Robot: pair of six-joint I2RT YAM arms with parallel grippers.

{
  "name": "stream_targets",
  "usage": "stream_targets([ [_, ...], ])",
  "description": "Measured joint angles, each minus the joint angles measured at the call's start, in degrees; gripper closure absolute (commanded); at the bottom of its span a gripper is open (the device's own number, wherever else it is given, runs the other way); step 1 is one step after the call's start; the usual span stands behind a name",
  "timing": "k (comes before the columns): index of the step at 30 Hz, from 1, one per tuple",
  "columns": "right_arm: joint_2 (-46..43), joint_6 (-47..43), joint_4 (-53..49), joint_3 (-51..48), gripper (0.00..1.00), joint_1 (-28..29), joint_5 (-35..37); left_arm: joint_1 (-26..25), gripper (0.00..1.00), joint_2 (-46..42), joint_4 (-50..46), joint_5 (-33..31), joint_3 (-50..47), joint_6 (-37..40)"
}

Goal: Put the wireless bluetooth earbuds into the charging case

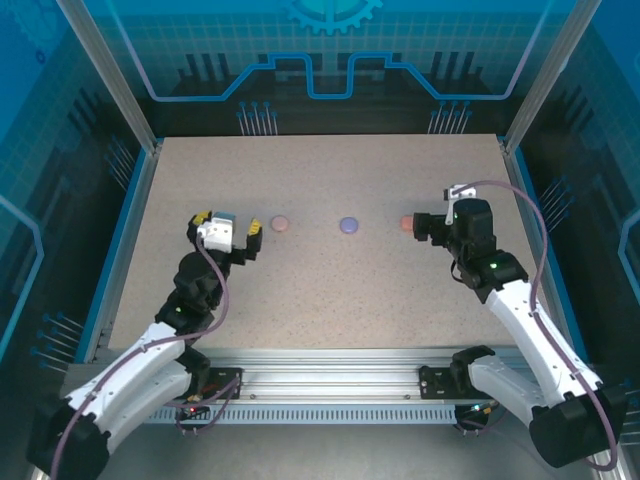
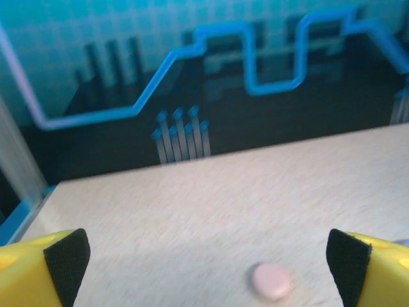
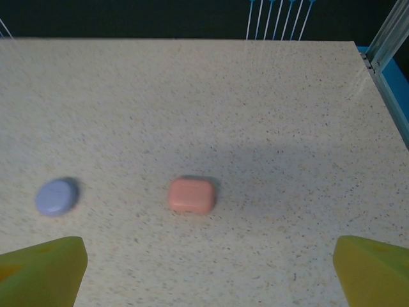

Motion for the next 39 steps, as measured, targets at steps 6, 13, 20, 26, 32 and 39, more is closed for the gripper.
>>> stream_targets([
  [6, -0.04, -4.50, 11.52, -10.19, 0.00, -2.67, -0.76, 4.28, 0.01, 8.26, 8.68, -0.35, -9.66, -1.55],
  [13, 7.06, -6.84, 30.53, -20.94, 0.00, -5.86, -2.45, 12.76, 0.01, 19.17, 19.26, 2.91, -11.45, -5.18],
  [20, 17.64, -8.85, 46.58, -25.57, 0.00, -6.73, -4.37, 15.61, 0.01, 31.39, 27.12, 9.75, -8.96, -6.43],
  [26, 22.56, -9.20, 60.76, -27.32, 0.00, -8.87, -7.56, 15.65, 0.01, 39.36, 32.57, 15.41, -6.25, -5.57],
  [32, 30.42, -9.44, 69.99, -29.97, 0.00, -9.53, -11.30, 16.15, 0.01, 43.71, 33.79, 17.44, -4.83, -5.51],
  [39, 32.00, -9.57, 65.37, -21.75, 0.00, -9.53, -12.09, 20.50, 0.01, 43.80, 24.98, 20.46, 3.67, -7.41],
])
